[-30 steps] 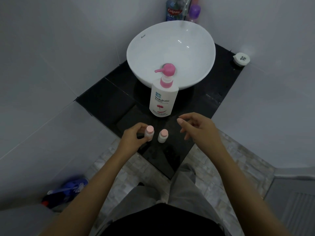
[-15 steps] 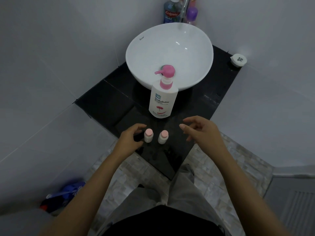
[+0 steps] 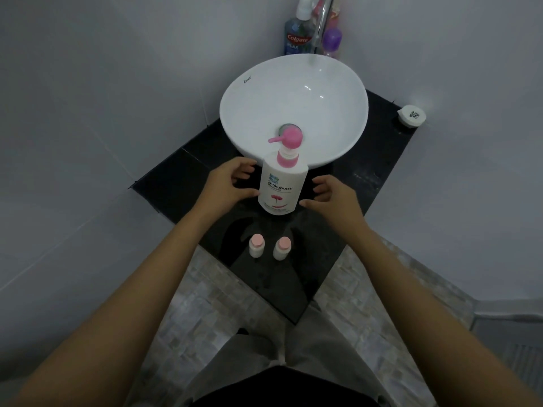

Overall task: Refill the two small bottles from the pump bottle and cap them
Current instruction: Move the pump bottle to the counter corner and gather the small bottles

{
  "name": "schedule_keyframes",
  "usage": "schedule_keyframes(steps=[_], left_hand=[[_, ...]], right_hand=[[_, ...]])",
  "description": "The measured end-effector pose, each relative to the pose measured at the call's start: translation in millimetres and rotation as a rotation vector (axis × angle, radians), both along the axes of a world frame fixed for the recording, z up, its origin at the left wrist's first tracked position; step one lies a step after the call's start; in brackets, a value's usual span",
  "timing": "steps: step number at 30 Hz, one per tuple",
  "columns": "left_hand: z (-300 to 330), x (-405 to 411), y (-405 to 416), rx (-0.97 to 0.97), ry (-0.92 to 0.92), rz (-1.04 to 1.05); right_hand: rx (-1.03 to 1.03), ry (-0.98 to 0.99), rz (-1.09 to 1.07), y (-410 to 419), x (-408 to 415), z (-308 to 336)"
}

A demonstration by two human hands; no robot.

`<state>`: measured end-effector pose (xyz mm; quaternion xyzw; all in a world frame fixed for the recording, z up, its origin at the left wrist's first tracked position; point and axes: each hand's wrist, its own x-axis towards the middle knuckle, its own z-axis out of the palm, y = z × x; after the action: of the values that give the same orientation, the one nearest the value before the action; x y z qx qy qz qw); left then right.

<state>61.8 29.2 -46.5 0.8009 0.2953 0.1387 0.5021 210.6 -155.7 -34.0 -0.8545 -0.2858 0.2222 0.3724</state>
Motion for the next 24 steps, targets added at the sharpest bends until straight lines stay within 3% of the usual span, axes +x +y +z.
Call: schedule_keyframes(steps=[16,24], left_hand=[[-8,26,-6,-0.077,-0.107,-0.014],[-8,4,-12,-0.082,-0.156,0.131]], right_hand=[[0.027,-0.156,0.200,26,8,-10],[-0.031,-0.254,0.376,41,9,1]])
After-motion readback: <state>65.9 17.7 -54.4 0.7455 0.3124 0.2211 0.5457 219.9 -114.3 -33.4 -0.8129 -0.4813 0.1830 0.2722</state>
